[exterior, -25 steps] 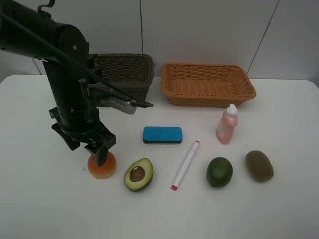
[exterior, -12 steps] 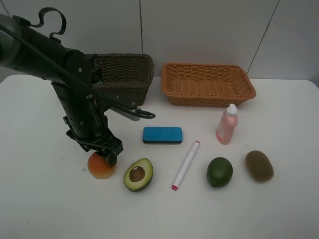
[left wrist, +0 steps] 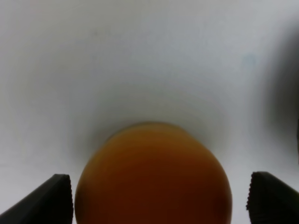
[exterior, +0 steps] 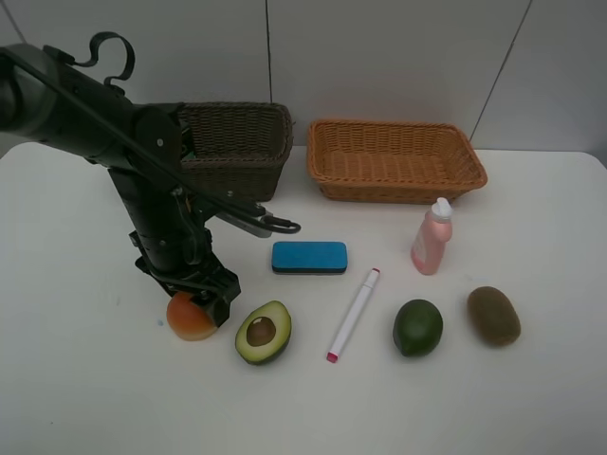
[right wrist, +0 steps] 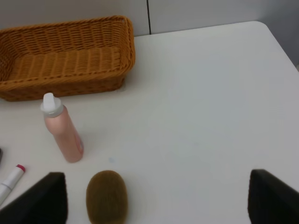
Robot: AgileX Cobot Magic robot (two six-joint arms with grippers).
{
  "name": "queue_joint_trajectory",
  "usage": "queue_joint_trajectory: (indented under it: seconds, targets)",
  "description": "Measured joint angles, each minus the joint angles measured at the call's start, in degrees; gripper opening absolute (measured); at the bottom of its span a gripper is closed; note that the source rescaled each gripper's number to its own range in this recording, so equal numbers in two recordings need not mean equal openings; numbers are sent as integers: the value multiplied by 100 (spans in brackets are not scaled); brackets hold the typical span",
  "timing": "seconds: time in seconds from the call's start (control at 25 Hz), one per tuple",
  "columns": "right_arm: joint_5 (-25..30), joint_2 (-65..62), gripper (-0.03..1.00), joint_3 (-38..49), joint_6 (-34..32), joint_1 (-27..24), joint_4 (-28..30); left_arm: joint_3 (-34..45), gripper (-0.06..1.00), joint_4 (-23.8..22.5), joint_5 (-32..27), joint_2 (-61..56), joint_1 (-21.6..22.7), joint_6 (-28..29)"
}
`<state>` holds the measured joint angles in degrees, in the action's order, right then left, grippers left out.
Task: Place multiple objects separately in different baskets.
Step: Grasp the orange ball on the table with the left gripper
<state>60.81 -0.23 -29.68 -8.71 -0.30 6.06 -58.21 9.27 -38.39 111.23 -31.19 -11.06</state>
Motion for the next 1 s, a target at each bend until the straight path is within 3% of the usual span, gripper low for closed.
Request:
queue_joint_trajectory:
  seconds: [0.4,0.48,0.6,0.84,1.0]
  targets:
    - [0,0,96,0,0,0,0,0,84,0,-82,281,0,0]
    - [0,0,96,0,0,0,0,0,77,-6,-172,281,0,0]
    - [0,0,96,0,0,0,0,0,49,-52,-252,281,0,52]
    - [0,0,96,0,0,0,0,-107,47,-133,-403,285,0,70]
    - [0,0,96,0,0,0,0,-960,47,-219,-1001,287,0,124]
